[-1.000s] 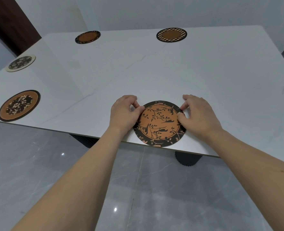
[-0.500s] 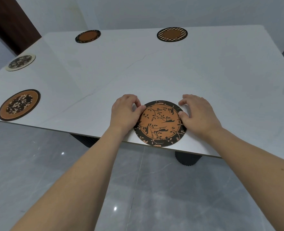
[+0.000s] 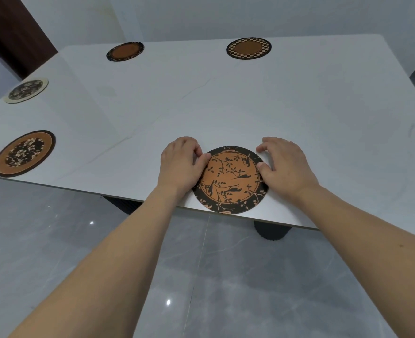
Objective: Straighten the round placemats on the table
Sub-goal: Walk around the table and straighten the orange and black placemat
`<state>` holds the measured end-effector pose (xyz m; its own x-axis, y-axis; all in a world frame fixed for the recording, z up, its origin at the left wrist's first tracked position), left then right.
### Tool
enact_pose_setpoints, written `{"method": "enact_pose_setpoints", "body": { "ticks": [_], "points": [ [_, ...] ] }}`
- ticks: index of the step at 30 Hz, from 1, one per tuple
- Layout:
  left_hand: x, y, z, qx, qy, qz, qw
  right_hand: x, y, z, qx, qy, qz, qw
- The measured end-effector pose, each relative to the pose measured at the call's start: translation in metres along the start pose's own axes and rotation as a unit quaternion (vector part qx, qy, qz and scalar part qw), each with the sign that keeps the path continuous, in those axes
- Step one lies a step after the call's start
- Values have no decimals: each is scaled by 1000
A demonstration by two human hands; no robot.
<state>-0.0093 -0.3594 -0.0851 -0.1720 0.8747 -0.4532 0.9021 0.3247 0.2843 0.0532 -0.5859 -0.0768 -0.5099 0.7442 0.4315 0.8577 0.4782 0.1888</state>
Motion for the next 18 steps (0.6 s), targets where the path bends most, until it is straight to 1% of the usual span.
{"method": "enact_pose_setpoints", "body": {
  "ticks": [18],
  "points": [
    [-1,-3,-1,-11,0,3,1000,1,-4,0,-4,15,1,1000]
  ]
}}
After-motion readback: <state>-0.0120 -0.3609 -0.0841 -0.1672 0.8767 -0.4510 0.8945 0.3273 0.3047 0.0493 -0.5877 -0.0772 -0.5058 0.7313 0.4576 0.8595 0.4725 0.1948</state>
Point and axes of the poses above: each hand's wrist, its own y-axis towards the middle knuckle, its own z-axis out of the palm, x = y × z, the point moved 4 cm from there along y, towards the middle knuckle, and after that the axes turned 4 degrees about -x, right-handed, at the moved point
